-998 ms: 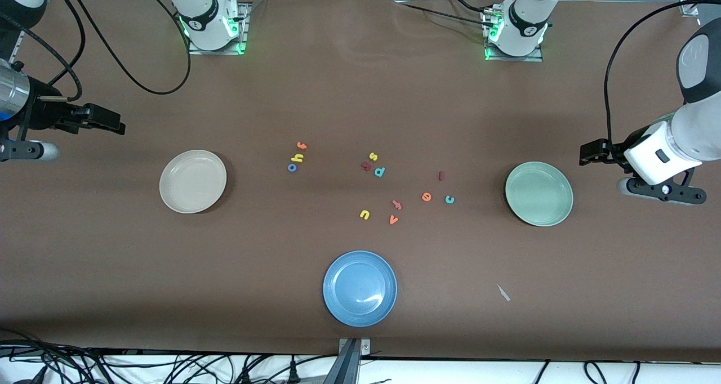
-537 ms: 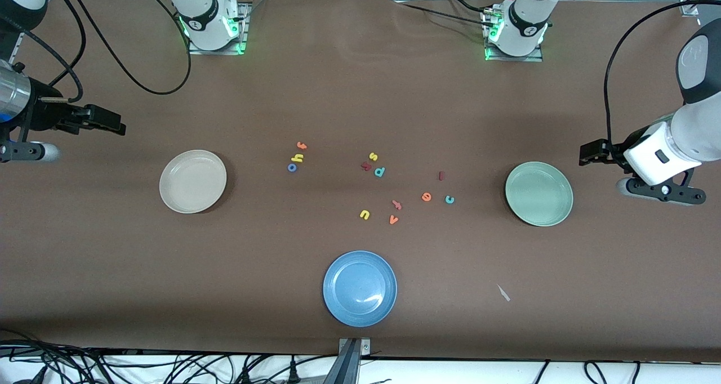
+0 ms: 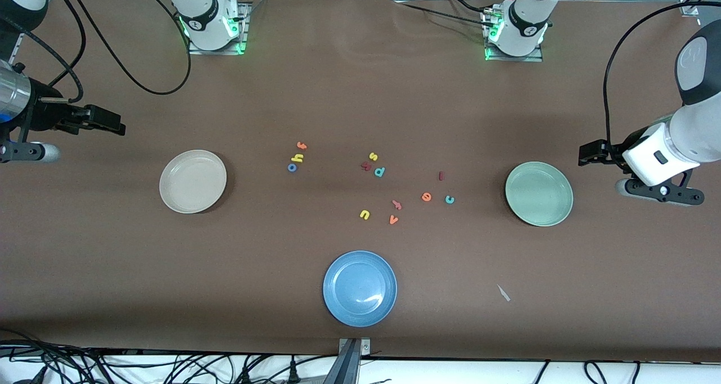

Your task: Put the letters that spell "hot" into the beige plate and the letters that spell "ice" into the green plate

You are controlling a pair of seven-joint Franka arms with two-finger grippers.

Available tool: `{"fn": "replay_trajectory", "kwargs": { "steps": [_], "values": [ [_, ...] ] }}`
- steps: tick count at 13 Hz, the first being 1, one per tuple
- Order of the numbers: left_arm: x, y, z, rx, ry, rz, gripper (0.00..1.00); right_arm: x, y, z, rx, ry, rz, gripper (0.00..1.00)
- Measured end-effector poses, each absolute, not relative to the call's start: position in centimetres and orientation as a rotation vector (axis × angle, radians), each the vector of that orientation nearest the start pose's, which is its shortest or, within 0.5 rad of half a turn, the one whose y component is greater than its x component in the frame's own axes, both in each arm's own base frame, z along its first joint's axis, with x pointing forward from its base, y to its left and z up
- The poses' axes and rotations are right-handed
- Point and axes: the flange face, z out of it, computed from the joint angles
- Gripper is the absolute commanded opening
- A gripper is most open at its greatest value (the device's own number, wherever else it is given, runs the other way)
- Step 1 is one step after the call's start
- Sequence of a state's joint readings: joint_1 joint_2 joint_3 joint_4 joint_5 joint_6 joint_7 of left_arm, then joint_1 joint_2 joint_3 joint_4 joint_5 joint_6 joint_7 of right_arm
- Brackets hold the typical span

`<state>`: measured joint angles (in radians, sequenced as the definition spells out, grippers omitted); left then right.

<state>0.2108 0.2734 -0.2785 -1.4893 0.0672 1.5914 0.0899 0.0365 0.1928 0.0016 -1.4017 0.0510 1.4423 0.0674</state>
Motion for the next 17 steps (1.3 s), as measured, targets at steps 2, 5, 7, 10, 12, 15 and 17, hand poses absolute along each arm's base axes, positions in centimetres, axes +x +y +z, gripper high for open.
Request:
{"fn": "replay_trajectory", "kwargs": {
  "steps": [2,5,7,10,12,15,17],
  "values": [
    [62.44,-1.62,50.71,-3.131,0.253,0.255,1.00,59.75,2.86,58.18,-3.089,0.041,0.239,1.00],
    [62.50,-1.67,50.49,-3.131,0.254,0.260,1.00,59.75,2.86,58.17,-3.090,0.041,0.240,1.00],
    [62.54,-1.70,50.34,-3.132,0.255,0.263,1.00,59.75,2.71,58.17,-3.101,0.043,0.239,1.00],
    [62.57,-1.71,50.25,-3.132,0.256,0.265,1.00,59.76,2.50,58.16,-3.119,0.044,0.239,1.00],
    [62.58,-1.71,50.25,-3.132,0.256,0.264,1.00,59.77,2.26,58.16,-3.140,0.046,0.239,1.00],
    [62.58,-1.77,50.25,-3.132,0.257,0.264,1.00,59.78,2.14,58.16,-3.150,0.046,0.239,1.00],
    [62.58,-1.79,50.25,-3.132,0.258,0.264,1.00,59.78,2.11,58.16,-3.150,0.038,0.239,1.00]
  ]
}}
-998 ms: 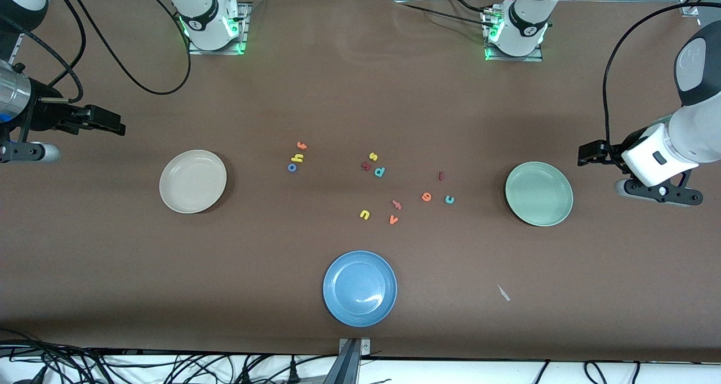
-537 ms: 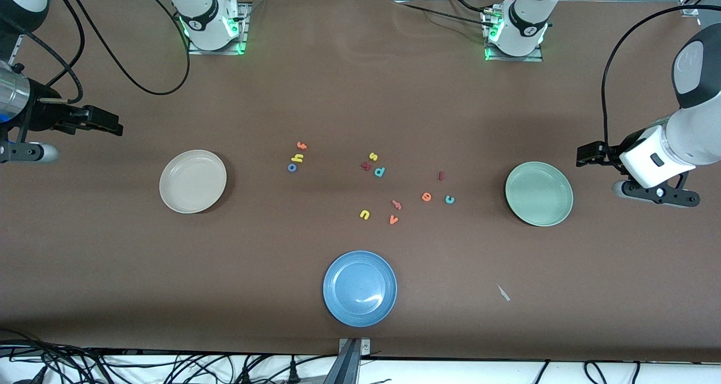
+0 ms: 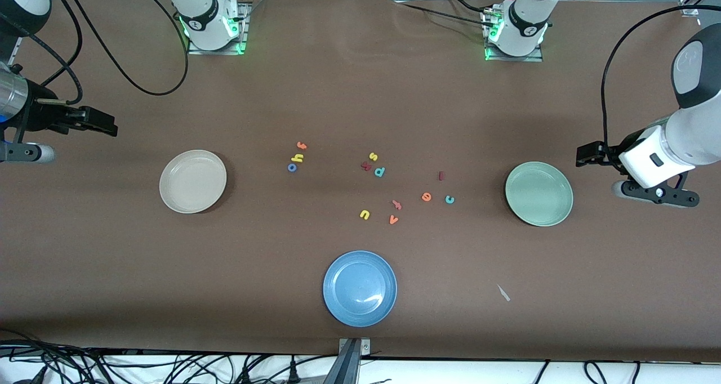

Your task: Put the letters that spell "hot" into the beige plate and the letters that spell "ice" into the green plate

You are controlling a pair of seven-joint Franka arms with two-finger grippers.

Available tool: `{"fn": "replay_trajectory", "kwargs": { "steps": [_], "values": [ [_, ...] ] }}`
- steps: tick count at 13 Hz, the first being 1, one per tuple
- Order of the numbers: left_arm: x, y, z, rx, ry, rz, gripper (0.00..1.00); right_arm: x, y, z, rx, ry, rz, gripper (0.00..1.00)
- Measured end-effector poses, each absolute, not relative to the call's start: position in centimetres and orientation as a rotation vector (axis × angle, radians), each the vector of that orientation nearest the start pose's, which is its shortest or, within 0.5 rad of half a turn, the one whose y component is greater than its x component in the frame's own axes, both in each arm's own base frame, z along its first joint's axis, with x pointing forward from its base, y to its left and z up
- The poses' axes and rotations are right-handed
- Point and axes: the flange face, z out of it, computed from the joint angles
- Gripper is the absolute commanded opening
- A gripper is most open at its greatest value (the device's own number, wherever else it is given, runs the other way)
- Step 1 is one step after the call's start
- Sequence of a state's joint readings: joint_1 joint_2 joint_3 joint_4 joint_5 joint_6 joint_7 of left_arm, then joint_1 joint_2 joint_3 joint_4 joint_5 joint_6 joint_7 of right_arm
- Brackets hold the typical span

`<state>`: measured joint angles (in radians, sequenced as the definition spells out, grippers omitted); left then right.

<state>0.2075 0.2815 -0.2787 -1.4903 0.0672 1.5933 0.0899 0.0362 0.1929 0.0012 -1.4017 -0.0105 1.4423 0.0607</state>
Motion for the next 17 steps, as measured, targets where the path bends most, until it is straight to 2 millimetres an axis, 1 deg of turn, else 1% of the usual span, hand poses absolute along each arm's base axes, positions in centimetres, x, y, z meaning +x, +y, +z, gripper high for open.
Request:
{"fn": "replay_trajectory", "kwargs": {
  "steps": [4,9,12,13,15,16,17],
  "values": [
    [62.6,-1.8,50.3,-3.132,0.258,0.264,1.00,59.8,1.8,58.2,-3.149,0.040,0.236,1.00],
    [62.6,-1.8,50.3,-3.132,0.255,0.264,1.00,60.3,2.1,58.4,-3.136,0.027,0.177,1.00],
    [62.6,-1.8,50.3,-3.132,0.256,0.264,1.00,60.6,2.2,57.8,-3.133,0.007,0.179,0.99],
    [62.6,-1.8,50.3,-3.132,0.256,0.264,1.00,61.0,2.2,57.3,-3.132,0.004,0.175,0.99],
    [62.6,-1.8,50.2,-3.132,0.256,0.263,1.00,62.2,3.0,55.3,-3.098,-0.004,0.171,0.99],
    [62.6,-1.8,50.2,-3.132,0.256,0.263,1.00,63.3,3.9,53.7,-3.069,-0.004,0.143,0.99],
    [62.6,-1.9,50.2,-3.132,0.256,0.263,1.00,64.3,5.2,51.4,-3.052,0.006,0.111,0.99]
  ]
}}
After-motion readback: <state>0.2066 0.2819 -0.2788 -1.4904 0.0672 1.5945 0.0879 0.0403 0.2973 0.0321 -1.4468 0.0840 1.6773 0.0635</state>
